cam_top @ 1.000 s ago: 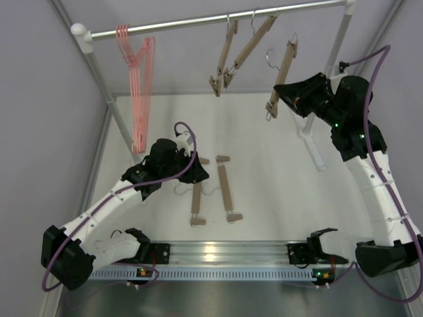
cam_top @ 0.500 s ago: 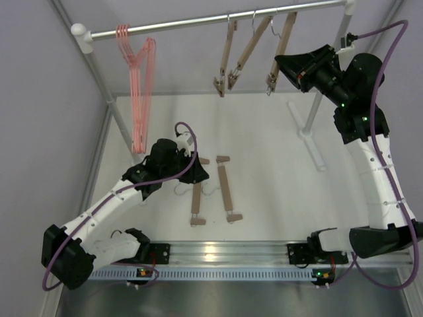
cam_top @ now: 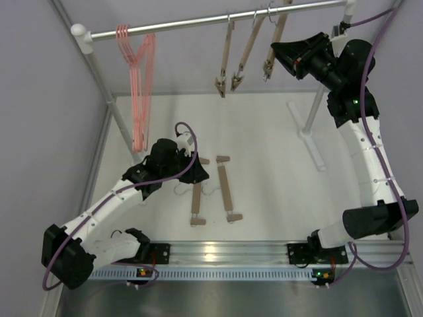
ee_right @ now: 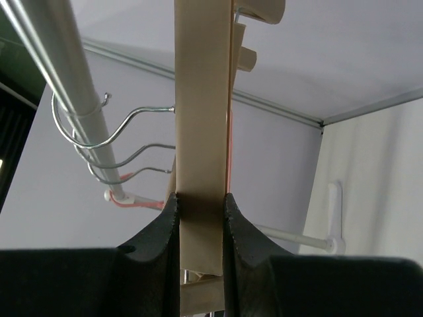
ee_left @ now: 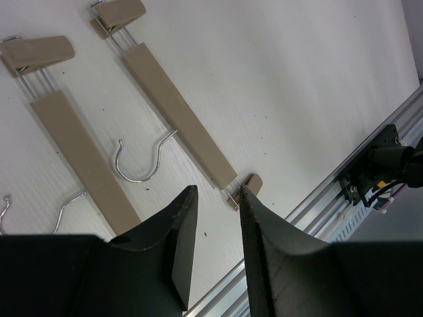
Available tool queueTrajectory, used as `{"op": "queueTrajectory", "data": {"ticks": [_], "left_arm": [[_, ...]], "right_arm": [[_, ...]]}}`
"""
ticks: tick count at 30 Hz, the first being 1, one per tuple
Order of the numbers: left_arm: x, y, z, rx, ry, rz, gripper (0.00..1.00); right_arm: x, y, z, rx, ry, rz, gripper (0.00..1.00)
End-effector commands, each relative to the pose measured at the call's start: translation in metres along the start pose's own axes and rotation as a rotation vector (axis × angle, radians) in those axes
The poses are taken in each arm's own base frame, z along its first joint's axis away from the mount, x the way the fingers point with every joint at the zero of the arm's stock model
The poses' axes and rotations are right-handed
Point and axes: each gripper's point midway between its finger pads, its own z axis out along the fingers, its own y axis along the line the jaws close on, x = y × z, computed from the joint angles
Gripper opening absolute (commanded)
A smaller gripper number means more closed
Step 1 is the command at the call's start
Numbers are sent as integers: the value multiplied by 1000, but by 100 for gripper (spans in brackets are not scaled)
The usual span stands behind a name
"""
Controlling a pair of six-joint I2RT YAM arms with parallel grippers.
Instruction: Organize the hangers
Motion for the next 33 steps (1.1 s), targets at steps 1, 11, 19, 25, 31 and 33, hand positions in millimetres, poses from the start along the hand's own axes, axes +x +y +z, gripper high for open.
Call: {"op": "queueTrajectory", "data": {"ticks": [1,11,19,25,31,33], "left_arm": [[-3,2,1,0,-13,12,36],[-3,3,1,-6,-15,9,36],[-3,4,1,-10,-18,6,36],[-3,3,0,-7,-20,7,36],[-2,4,-1,-10,-21,7,36],[-2,4,-2,-11,-22,7,36]], "right_arm": [[-12,29,-3,-97,-26,-37,0],[-3,10,13,-89,19,-10,0],[19,10,28,-97,77,-5,0],[37,11,38,-103,113,-4,0],[54,16,47,-116,145,1,0],[59,18,49,-121,156,2,0]]}}
